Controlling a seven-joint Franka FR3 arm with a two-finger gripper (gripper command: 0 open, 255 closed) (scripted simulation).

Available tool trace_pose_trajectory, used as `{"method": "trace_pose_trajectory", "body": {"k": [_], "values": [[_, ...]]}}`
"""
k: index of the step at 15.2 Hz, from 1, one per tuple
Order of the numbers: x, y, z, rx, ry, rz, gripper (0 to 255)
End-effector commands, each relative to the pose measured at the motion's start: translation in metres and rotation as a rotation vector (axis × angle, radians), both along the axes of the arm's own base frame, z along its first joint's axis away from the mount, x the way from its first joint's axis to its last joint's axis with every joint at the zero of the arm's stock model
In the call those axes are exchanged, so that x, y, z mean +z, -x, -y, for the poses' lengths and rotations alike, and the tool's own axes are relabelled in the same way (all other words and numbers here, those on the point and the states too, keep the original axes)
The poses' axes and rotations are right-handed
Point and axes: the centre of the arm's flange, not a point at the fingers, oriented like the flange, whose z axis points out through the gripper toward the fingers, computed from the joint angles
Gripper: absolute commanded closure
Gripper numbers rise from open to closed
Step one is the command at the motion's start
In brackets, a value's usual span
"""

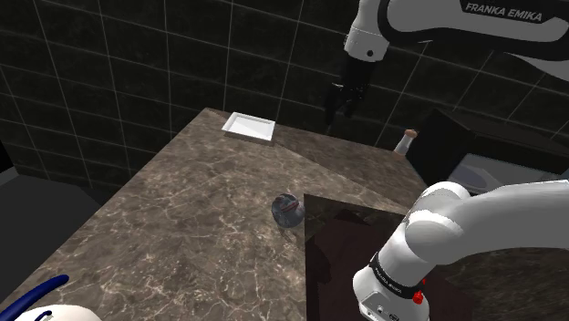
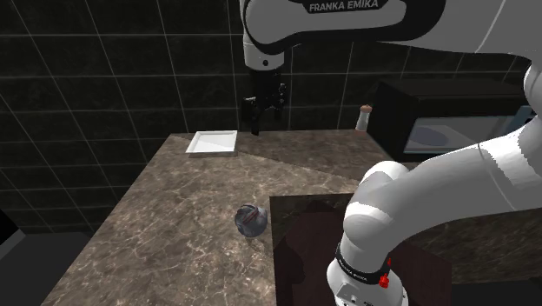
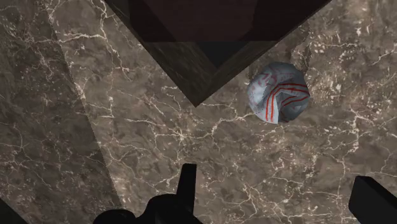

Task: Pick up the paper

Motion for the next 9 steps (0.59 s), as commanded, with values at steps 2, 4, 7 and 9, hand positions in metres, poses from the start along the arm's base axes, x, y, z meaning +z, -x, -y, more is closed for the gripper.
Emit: {"method": "trace_pose_trajectory", "body": {"k": [2,4,7,9], "values": [[-0.012,0.004,-0.006,-0.018,0.005,0.011,0],[-0.037,0.011,-0.017,-0.054,0.015,0.034,0],[-0.074,0.019,-0.034,-0.107,0.030,0.068,0],[-0.099,0.023,-0.046,-0.143,0.040,0.090,0]]}}
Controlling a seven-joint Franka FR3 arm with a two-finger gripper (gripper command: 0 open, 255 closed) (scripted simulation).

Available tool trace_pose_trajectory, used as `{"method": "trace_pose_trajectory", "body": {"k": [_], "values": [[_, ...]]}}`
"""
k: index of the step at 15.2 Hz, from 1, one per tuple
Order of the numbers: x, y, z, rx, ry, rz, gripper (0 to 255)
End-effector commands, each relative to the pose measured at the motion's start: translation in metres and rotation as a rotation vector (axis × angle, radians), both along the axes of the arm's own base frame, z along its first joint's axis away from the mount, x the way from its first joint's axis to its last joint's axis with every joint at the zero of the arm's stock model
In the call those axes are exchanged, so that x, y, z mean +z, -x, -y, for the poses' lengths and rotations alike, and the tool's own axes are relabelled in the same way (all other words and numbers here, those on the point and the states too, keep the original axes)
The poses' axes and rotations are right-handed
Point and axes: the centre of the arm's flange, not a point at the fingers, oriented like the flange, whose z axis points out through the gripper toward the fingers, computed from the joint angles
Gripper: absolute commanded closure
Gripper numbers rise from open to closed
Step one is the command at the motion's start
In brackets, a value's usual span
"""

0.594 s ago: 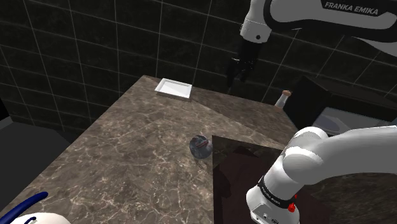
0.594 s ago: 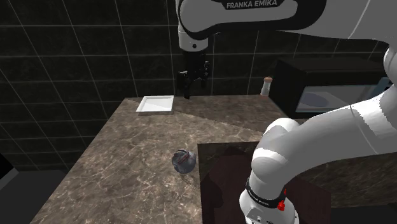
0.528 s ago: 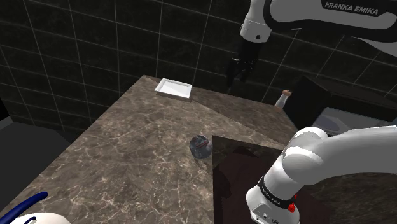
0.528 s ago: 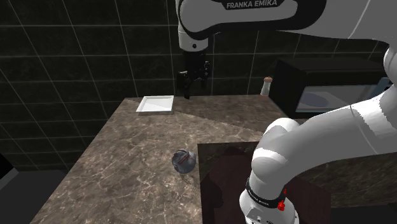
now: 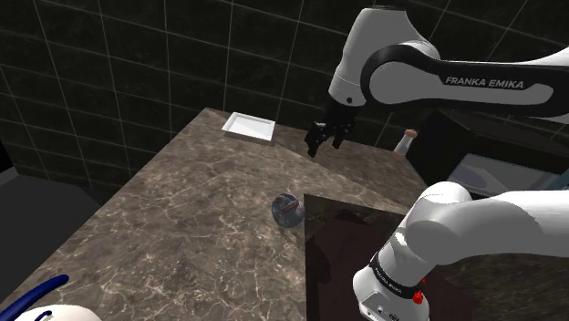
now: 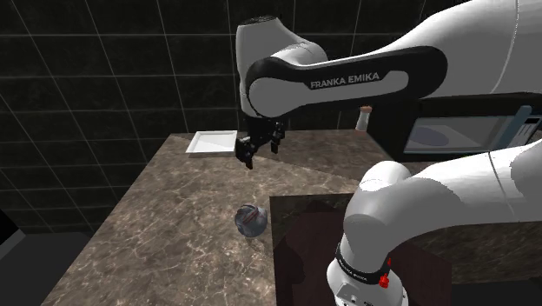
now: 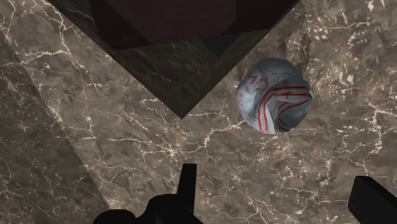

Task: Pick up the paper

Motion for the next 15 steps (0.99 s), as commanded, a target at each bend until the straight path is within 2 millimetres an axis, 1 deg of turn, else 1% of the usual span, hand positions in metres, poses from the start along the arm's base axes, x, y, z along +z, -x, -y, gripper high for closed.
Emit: {"method": "trace_pose_trajectory", "body": {"k": [1,6,12,15], "values": [[-0.025,0.007,-0.010,-0.039,0.010,0.026,0],[-0.089,0.013,-0.038,-0.128,0.035,0.082,0],[-0.167,0.011,-0.069,-0.236,0.065,0.150,0],[-0.185,0.011,-0.072,-0.245,0.067,0.156,0]]}}
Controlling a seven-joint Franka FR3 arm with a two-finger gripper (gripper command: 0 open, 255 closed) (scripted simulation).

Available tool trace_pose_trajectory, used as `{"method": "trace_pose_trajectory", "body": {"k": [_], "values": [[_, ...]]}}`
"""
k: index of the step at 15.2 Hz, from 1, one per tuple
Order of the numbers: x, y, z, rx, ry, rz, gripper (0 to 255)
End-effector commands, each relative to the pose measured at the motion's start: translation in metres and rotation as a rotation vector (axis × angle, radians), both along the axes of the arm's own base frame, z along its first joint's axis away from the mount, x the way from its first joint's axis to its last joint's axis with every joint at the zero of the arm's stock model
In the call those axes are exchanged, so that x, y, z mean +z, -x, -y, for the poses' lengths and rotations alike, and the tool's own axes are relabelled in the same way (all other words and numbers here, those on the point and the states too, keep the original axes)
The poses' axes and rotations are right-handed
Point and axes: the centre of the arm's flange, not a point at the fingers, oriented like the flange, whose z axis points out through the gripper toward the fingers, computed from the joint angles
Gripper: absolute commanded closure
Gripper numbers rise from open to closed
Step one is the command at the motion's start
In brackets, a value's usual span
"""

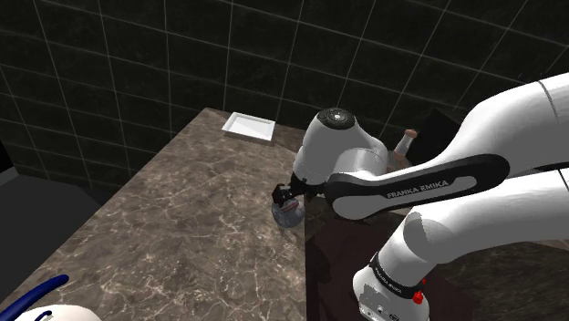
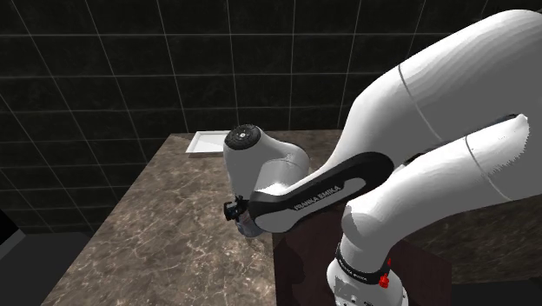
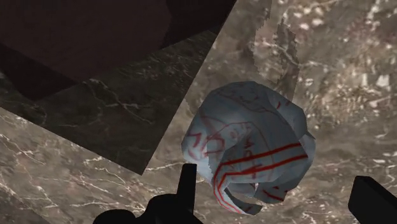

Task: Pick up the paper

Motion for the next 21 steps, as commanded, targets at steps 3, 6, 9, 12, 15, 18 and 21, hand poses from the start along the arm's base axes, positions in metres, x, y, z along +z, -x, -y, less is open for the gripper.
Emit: {"method": "trace_pose_trajectory", "body": {"k": [3,6,9,12,15,18,21], "values": [[-0.022,0.000,-0.001,-0.004,-0.001,0.004,0],[-0.036,0.000,-0.001,-0.004,-0.001,0.004,0],[-0.036,0.000,-0.001,-0.004,-0.001,0.004,255],[-0.035,0.000,-0.002,-0.004,-0.001,0.004,255],[-0.035,-0.001,-0.002,-0.004,-0.001,0.004,255],[-0.031,0.000,-0.001,-0.004,-0.001,0.004,255],[-0.015,0.000,-0.001,-0.004,-0.001,0.004,255]]}}
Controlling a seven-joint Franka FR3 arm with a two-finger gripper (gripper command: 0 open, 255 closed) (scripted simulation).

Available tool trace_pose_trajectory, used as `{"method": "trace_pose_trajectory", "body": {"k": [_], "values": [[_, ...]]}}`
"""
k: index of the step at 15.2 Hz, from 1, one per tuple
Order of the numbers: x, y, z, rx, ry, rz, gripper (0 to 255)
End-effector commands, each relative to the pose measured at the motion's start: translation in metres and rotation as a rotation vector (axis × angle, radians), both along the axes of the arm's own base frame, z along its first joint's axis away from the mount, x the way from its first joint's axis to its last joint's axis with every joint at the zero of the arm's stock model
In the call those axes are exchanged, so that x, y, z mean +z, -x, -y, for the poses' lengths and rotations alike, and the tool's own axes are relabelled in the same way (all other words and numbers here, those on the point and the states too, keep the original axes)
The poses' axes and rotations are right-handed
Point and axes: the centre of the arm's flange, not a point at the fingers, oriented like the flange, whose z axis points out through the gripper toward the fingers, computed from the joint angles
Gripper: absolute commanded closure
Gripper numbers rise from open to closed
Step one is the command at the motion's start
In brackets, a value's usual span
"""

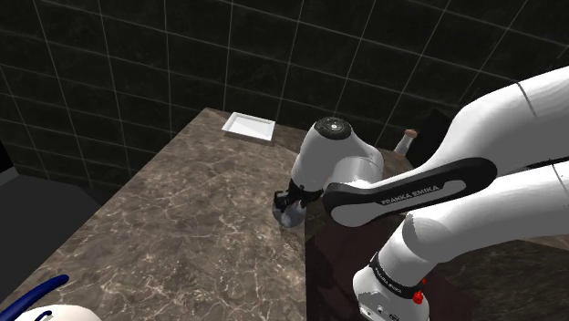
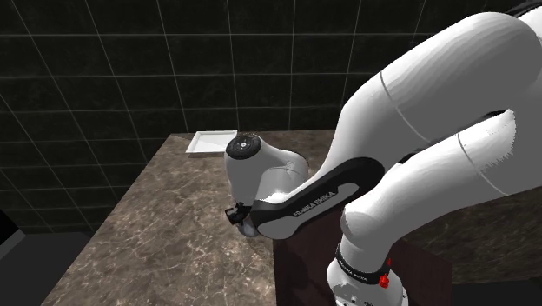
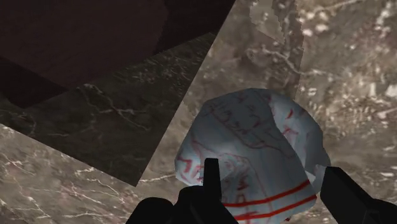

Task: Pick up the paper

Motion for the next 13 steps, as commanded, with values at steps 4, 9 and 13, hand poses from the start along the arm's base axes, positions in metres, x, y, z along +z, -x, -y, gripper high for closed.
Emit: {"method": "trace_pose_trajectory", "body": {"k": [4,9,13], "values": [[0.026,0.000,0.000,0.000,0.000,0.000,255],[0.052,0.000,0.000,0.000,0.000,0.000,255],[0.063,0.000,0.000,0.000,0.000,0.000,255]]}}
